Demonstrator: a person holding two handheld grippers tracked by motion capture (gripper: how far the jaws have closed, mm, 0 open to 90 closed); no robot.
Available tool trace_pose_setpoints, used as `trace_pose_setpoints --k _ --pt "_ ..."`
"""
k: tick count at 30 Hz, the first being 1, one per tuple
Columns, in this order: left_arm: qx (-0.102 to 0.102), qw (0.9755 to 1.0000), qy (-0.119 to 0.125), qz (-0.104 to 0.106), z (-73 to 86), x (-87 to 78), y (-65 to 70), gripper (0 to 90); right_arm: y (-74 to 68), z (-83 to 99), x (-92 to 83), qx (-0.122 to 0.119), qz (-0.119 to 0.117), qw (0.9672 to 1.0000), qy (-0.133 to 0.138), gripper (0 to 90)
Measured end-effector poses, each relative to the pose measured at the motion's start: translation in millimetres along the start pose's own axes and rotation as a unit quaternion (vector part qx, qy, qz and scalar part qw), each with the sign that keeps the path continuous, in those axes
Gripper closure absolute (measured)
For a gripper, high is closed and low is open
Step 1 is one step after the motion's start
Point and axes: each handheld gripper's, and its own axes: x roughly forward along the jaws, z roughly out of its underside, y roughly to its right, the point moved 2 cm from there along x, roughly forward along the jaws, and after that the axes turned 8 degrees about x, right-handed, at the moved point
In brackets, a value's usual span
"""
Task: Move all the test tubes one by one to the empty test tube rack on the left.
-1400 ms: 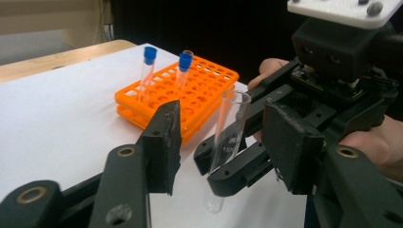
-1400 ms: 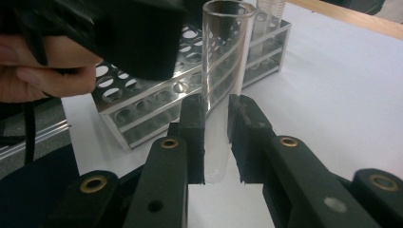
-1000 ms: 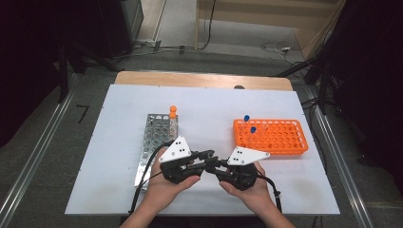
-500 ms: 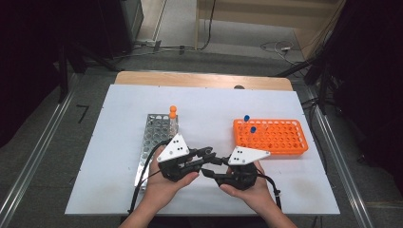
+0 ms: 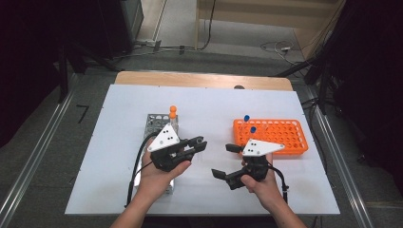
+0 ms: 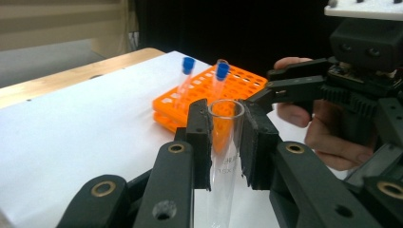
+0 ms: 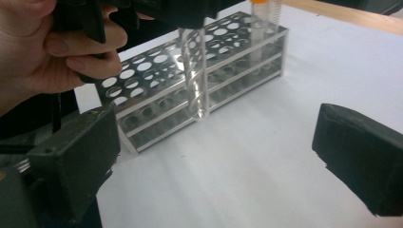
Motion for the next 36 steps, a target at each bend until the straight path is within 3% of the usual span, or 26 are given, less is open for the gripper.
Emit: trace_pose_setpoints --k 16,27,36 --pt "-0.013 0.9981 0.017 -0.058 -3.1 -19.4 -39.8 76.1 32.8 3.3 -25.2 0.020 0.043 0.9987 0.016 0.0" --pt "-0.021 0.9939 0.029 -0.104 3.1 -29.6 -67.2 76.2 43.3 6.3 -34.9 0.026 0.059 0.9977 0.021 0.0" --pt "-0.023 0.9878 0.030 -0.151 12.7 -25.4 -81.8 76.2 48.7 9.6 -39.9 0.031 0.070 0.9968 0.022 0.0"
